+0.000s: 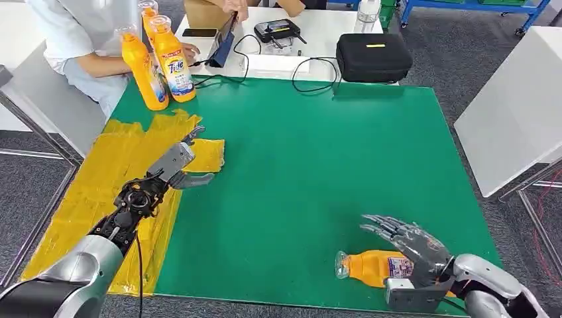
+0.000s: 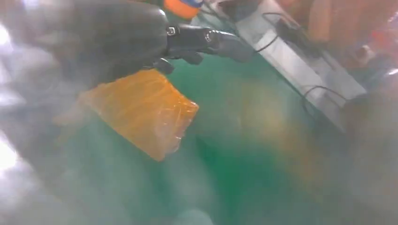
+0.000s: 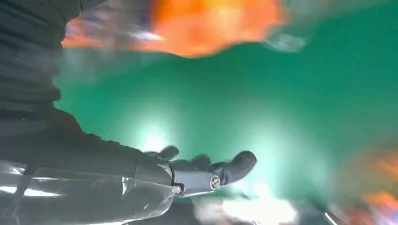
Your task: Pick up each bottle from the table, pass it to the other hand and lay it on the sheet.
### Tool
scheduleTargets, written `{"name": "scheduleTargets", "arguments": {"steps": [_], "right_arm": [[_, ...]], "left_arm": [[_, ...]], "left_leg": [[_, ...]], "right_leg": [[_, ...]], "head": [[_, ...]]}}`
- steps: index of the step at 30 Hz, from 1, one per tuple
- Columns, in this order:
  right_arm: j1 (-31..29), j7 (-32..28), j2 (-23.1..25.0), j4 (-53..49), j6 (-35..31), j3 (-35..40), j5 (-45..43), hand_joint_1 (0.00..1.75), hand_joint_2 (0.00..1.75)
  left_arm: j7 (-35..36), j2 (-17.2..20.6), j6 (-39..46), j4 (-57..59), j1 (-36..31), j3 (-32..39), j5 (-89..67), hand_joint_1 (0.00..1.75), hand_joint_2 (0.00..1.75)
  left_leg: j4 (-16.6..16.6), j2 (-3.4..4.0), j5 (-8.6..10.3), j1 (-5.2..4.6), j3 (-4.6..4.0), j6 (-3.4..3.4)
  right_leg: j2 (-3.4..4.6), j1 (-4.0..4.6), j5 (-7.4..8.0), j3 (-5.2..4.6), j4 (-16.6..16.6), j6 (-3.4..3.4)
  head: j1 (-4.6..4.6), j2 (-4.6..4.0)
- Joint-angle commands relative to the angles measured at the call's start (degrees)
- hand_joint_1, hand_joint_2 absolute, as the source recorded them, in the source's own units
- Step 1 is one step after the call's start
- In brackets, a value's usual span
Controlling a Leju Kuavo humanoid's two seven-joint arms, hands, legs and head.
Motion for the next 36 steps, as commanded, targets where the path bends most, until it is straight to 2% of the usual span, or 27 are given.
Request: {"name": "scheduleTargets", "arguments": {"steps": [1,3,5,9,22,28,36], "right_arm": [[-4.5,-0.5,-1.6,6.9,0.9,2.4,-0.6,0.00,1.75],[-4.4,-0.4,-1.5,6.7,0.8,2.6,-0.5,0.00,1.75],[-4.4,-0.4,-1.5,6.7,0.8,2.6,-0.5,0.00,1.75],[-4.3,-0.3,-1.6,6.4,0.8,2.7,-0.4,0.00,1.75],[-5.3,0.2,-1.5,7.9,0.6,3.3,-0.4,0.00,1.75],[-4.6,-2.7,-3.9,5.9,3.2,5.7,-3.0,0.00,1.75],[-3.9,-2.0,-6.4,6.3,5.0,8.8,-4.2,0.00,1.75]], "left_arm": [[-0.2,0.7,-0.5,4.5,-1.0,2.2,0.3,0.00,1.75],[-0.2,0.6,-0.4,4.5,-1.1,2.2,0.3,0.00,1.75],[-0.2,0.6,-0.4,4.5,-1.1,2.2,0.3,0.00,1.75],[-0.2,0.6,-0.3,4.5,-1.1,2.3,0.3,0.00,1.75],[-0.4,1.0,-0.6,4.8,-0.9,2.7,0.4,0.00,1.75],[-0.5,0.8,-1.0,5.5,-1.5,2.8,0.1,0.00,1.75],[-0.5,0.5,-1.3,6.0,-2.1,2.7,0.0,0.00,1.75]], "left_leg": [[0.0,0.08,-0.07,0.07,0.18,-0.05],[-0.1,0.03,-0.10,0.04,0.37,-0.09],[0.0,-0.02,-0.04,0.06,0.14,-0.05],[-0.1,0.08,-0.13,0.06,0.37,-0.08],[-0.1,0.04,-0.09,0.07,0.29,-0.07],[0.0,0.03,-0.04,0.05,0.14,-0.04],[0.0,-0.03,-0.14,0.09,0.35,-0.08]], "right_leg": [[0.27,0.05,-0.01,0.18,-0.1,-0.08],[0.36,0.00,-0.06,0.35,-0.1,-0.13],[0.14,0.04,-0.01,0.15,-0.1,-0.07],[0.38,0.03,-0.06,0.35,-0.1,-0.12],[0.30,0.03,-0.05,0.29,-0.1,-0.10],[0.17,0.03,-0.01,0.13,-0.1,-0.06],[0.29,0.05,-0.10,0.37,-0.1,-0.13]], "head": [[-0.02,0.00],[-0.04,0.00],[-0.04,0.00],[-0.04,0.00],[-0.02,0.00],[-0.04,0.00],[-0.04,0.00]]}}
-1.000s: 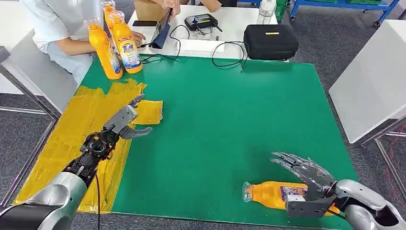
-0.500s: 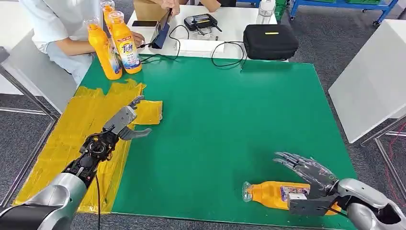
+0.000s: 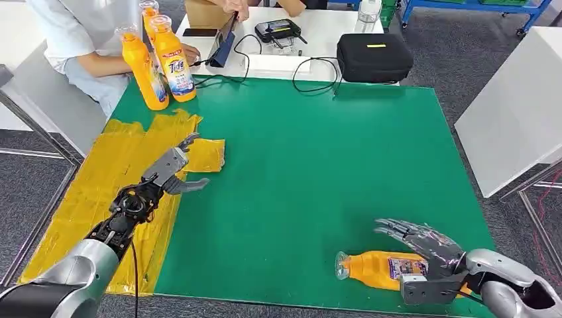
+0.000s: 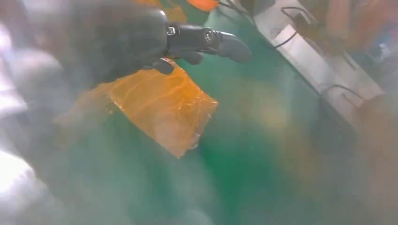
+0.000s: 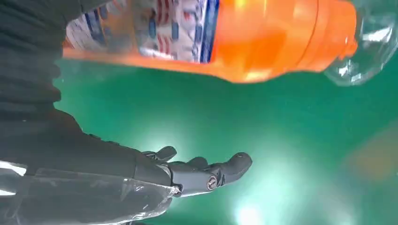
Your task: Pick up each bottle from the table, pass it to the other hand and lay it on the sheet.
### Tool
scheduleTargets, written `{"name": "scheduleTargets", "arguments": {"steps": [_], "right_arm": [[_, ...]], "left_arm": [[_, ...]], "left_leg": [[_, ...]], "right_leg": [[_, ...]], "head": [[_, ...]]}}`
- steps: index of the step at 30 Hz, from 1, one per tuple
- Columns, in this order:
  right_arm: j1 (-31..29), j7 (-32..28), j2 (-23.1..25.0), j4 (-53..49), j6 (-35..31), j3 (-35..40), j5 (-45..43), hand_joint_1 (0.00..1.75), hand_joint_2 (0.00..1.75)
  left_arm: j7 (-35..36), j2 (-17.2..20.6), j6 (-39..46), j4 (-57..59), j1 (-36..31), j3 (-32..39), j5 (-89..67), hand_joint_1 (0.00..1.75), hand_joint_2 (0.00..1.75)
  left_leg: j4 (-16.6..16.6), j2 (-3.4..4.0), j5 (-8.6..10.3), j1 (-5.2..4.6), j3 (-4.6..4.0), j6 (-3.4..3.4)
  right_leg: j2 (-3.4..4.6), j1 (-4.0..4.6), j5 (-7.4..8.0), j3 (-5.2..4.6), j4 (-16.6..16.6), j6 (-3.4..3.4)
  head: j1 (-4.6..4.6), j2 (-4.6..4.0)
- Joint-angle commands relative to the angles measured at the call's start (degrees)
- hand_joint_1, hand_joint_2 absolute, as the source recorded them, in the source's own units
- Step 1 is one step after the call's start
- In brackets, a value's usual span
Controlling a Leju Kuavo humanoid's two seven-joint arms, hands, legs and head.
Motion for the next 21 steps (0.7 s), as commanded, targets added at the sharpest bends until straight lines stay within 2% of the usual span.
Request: {"name": "scheduleTargets", "arguments": {"steps": [1,5,12,21], "right_arm": [[-1.0,0.5,-1.6,2.1,2.1,5.6,-1.2,0.00,1.75],[-2.1,1.9,-6.5,0.3,5.1,7.3,-3.8,0.00,1.75],[-2.1,1.9,-6.7,0.2,5.2,7.1,-4.0,0.00,1.75],[-3.1,6.2,-9.0,-0.7,5.5,7.8,-4.4,0.00,1.75]], "left_arm": [[0.1,-0.4,-0.8,4.6,-2.8,1.6,-0.2,0.00,1.75],[-0.3,-1.0,-1.0,4.7,-3.1,1.8,0.3,0.00,1.75],[-0.3,-1.0,-1.0,4.7,-3.1,1.8,0.3,0.00,1.75],[-0.7,-1.0,-1.0,4.3,-2.6,2.4,1.2,0.00,1.75]], "left_leg": [[0.0,-0.02,-0.09,0.06,0.26,-0.07],[0.0,-0.01,-0.05,0.01,0.11,-0.04],[0.0,0.00,-0.03,0.01,0.09,-0.04],[0.0,0.01,-0.12,0.02,0.27,-0.07]], "right_leg": [[0.24,0.03,-0.06,0.28,-0.1,-0.10],[0.16,-0.01,-0.04,0.11,0.0,-0.06],[0.16,-0.01,-0.02,0.09,0.0,-0.05],[0.32,-0.01,-0.08,0.26,0.0,-0.11]], "head": [[-0.02,0.00],[-0.02,0.00],[-0.02,0.00],[-0.02,0.00]]}}
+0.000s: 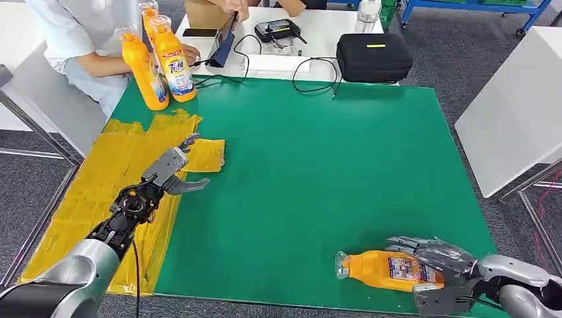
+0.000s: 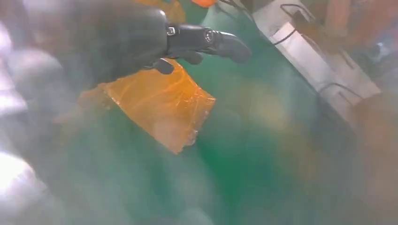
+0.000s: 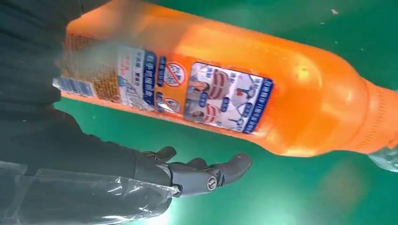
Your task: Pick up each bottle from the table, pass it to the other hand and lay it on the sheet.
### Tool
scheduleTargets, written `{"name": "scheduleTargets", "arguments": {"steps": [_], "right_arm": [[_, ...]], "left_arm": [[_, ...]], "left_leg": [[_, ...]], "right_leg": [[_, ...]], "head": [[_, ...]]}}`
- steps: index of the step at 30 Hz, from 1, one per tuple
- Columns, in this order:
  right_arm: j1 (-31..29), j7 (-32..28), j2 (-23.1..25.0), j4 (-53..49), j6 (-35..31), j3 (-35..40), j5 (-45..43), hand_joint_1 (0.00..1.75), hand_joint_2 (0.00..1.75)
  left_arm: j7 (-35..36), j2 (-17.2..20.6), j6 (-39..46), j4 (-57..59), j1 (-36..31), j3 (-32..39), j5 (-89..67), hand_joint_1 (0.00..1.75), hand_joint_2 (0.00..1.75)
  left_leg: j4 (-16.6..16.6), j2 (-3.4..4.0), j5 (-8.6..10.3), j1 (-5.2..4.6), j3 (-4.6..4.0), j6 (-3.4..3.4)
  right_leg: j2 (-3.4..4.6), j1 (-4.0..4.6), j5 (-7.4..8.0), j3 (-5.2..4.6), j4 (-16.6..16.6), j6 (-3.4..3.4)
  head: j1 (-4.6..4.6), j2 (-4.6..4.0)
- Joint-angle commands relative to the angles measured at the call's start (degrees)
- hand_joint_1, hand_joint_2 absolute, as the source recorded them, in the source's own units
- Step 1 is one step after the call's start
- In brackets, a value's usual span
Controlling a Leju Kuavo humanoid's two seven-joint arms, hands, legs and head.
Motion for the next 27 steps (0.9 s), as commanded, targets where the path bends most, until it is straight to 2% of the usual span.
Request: {"name": "scheduleTargets", "arguments": {"steps": [1,6,12,21,27], "right_arm": [[-3.6,4.3,0.2,0.7,0.3,3.1,1.5,0.00,1.75],[-6.7,6.2,3.6,5.3,-1.0,5.2,5.0,0.00,1.75],[-6.9,6.1,4.8,6.6,-2.0,5.9,5.9,0.00,1.75],[-10.2,6.1,15.6,18.8,-7.6,10.7,12.0,0.00,1.75],[-10.5,6.1,17.7,20.8,-8.5,11.3,12.7,0.00,1.75]], "left_arm": [[-0.2,-0.7,-0.3,3.8,-2.2,2.0,0.7,0.00,1.75],[-0.2,-0.4,-0.1,3.5,-1.6,2.2,1.0,0.00,1.75],[-0.1,-0.3,0.0,3.5,-1.6,2.1,1.0,0.00,1.75],[0.6,0.0,0.3,3.5,-1.1,1.6,0.5,0.00,1.75],[0.8,0.1,0.2,3.6,-1.1,1.5,0.4,0.00,1.75]], "left_leg": [[0.0,0.05,-0.10,0.04,0.24,-0.07],[-0.1,0.11,-0.09,0.07,0.33,-0.07],[-0.1,0.05,-0.04,0.07,0.20,-0.05],[-0.1,0.10,-0.04,0.17,0.29,-0.07],[-0.1,0.10,-0.05,0.22,0.30,-0.06]], "right_leg": [[0.31,0.01,-0.05,0.23,-0.1,-0.10],[0.38,0.04,-0.01,0.32,-0.2,-0.11],[0.21,0.04,0.00,0.21,-0.1,-0.07],[0.27,0.14,0.05,0.33,-0.3,-0.09],[0.27,0.18,0.02,0.31,-0.2,-0.08]], "head": [[0.00,0.00],[0.00,0.00],[0.00,0.00],[0.00,0.00],[0.04,0.00]]}}
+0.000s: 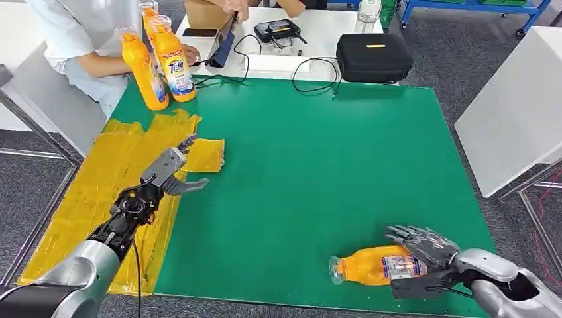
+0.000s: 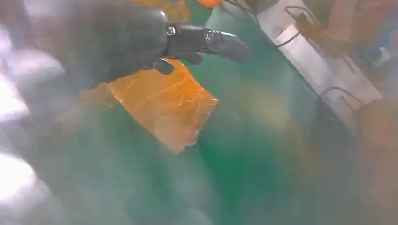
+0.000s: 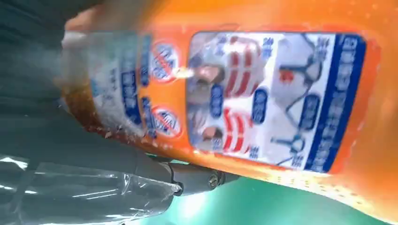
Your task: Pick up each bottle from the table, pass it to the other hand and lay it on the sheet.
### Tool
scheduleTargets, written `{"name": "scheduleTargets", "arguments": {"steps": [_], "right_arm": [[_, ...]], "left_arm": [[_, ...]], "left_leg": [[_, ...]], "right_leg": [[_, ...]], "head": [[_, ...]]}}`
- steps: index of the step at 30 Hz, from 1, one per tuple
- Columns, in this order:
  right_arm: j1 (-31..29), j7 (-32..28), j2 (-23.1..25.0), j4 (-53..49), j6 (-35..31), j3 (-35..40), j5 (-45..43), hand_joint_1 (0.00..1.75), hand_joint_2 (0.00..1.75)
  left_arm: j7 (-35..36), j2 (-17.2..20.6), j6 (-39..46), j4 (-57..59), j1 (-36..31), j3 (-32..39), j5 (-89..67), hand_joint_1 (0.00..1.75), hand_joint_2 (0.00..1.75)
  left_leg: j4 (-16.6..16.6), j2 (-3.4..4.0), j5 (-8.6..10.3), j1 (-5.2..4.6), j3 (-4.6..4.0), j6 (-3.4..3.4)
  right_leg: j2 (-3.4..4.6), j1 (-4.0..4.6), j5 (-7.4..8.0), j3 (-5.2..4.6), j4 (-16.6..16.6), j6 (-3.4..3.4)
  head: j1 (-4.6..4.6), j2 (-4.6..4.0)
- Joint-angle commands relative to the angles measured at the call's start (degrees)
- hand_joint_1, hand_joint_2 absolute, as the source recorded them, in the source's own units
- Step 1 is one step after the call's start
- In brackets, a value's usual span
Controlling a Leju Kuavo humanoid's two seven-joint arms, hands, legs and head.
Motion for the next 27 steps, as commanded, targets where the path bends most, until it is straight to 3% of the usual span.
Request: {"name": "scheduleTargets", "arguments": {"steps": [1,4,7,10,15,16,18,19,21,22,27], "right_arm": [[-3.2,-0.2,9.9,10.8,-1.3,4.7,1.0,0.00,1.75],[-3.2,-0.2,10.2,11.1,-1.3,4.8,1.0,0.00,1.75],[-3.8,0.2,14.4,15.7,-3.0,5.3,2.9,0.00,1.75],[-4.3,0.1,15.4,17.2,-3.8,5.8,3.5,0.00,1.75],[-4.7,0.7,17.3,18.6,-5.9,5.0,4.7,0.00,1.75],[-5.1,0.7,18.4,19.6,-6.9,5.0,5.7,0.14,1.75],[-5.2,0.5,20.0,20.1,-8.5,4.3,6.0,1.38,1.75],[-5.3,0.6,20.5,20.1,-9.1,4.1,6.3,1.43,1.75],[-5.4,0.6,21.6,19.8,-10.4,3.4,6.9,1.71,1.75],[-4.8,0.4,23.1,19.2,-14.7,1.3,7.7,1.75,1.75],[-4.6,1.4,26.1,18.3,-16.5,-0.6,9.4,1.75,1.75]], "left_arm": [[0.6,0.2,-0.1,3.5,-1.6,0.6,-0.2,0.00,1.75],[0.6,0.2,-0.1,3.6,-1.6,0.6,-0.2,0.00,1.75],[0.8,0.0,-0.2,3.8,-1.6,0.3,-0.5,0.00,1.75],[0.9,-0.1,-0.1,3.8,-1.5,0.2,-0.5,0.00,1.75],[1.0,0.0,0.1,3.6,-1.3,0.4,-0.3,0.00,1.75],[1.0,0.1,0.2,3.5,-1.3,0.5,-0.2,0.00,1.75],[1.1,0.1,0.2,3.4,-1.2,0.6,-0.2,0.00,1.75],[1.1,0.1,0.2,3.3,-1.1,0.7,-0.2,0.00,1.75],[1.1,0.1,0.3,3.2,-1.0,0.9,-0.1,0.00,1.75],[1.2,0.1,0.3,3.1,-0.8,1.0,-0.1,0.00,1.75],[1.1,0.1,0.5,2.7,-0.1,1.3,-0.1,0.00,1.75]], "left_leg": [[-0.1,0.09,-0.08,0.17,0.40,-0.09],[-0.1,0.08,-0.03,0.16,0.21,-0.06],[-0.2,0.08,-0.03,0.20,0.48,-0.09],[-0.2,0.14,-0.02,0.23,0.54,-0.11],[-0.1,0.67,-0.08,0.28,0.67,-0.15],[-0.2,0.68,-0.06,0.30,0.79,-0.20],[-0.2,0.77,-0.03,0.37,0.90,-0.24],[-0.1,0.95,-0.10,0.45,0.92,-0.22],[-0.2,1.02,-0.05,0.47,0.94,-0.25],[-0.1,1.05,-0.07,0.46,0.96,-0.28],[-0.2,1.00,0.04,0.55,0.93,-0.45]], "right_leg": [[0.37,0.13,0.02,0.43,-0.3,-0.12],[0.21,0.15,0.03,0.24,-0.2,-0.07],[0.34,0.17,0.04,0.47,-0.3,-0.14],[0.41,0.24,0.09,0.53,-0.3,-0.16],[0.64,0.30,0.20,0.44,-0.2,-0.32],[0.78,0.30,0.24,0.54,-0.3,-0.36],[0.97,0.37,0.30,0.62,-0.3,-0.43],[0.97,0.46,0.33,0.63,-0.2,-0.51],[1.12,0.46,0.39,0.60,-0.3,-0.56],[1.12,0.48,0.41,0.59,-0.2,-0.62],[1.12,0.59,0.48,0.53,-0.2,-0.77]], "head": [[0.04,0.00],[0.04,0.00],[0.02,0.00],[0.04,0.00],[0.04,0.00],[0.04,0.00],[0.07,0.00],[0.04,0.00],[0.07,0.00],[0.02,0.00],[0.04,0.00]]}}
